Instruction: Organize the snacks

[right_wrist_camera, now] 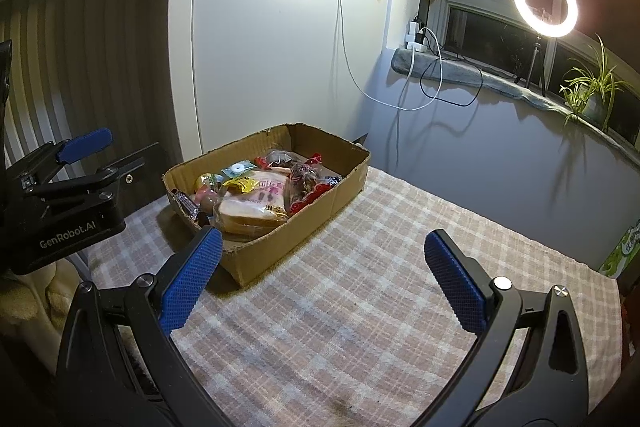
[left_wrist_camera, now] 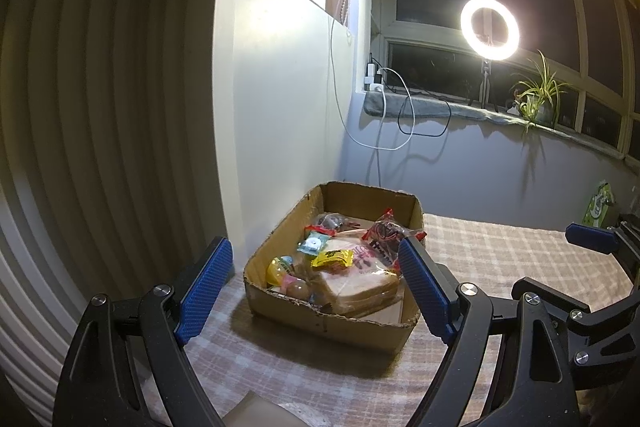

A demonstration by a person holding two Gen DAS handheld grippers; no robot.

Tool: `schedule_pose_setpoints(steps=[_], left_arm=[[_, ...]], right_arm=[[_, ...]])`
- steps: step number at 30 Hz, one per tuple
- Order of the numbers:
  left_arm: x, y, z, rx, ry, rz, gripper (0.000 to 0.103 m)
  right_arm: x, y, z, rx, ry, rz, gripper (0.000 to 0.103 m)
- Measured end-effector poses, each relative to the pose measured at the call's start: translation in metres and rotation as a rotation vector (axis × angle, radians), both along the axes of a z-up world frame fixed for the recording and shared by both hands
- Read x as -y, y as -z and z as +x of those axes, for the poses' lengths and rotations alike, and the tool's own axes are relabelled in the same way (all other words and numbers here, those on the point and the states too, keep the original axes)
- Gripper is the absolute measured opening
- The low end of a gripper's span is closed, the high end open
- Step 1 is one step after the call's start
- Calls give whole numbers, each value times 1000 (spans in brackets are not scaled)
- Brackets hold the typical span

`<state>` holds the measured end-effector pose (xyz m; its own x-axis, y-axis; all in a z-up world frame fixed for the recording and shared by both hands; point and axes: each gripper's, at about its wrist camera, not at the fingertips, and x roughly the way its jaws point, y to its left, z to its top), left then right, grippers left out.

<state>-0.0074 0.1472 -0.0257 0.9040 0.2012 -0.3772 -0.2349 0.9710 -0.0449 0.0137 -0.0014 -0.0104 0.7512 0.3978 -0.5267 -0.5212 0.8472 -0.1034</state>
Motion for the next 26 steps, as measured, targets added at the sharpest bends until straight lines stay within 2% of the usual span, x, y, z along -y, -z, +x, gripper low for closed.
schedule_pose_setpoints(steps=[26], left_arm=[[4, 0, -4, 21, -8, 32, 85]], right_arm=[[-1, 3, -1, -8, 3, 3, 103]])
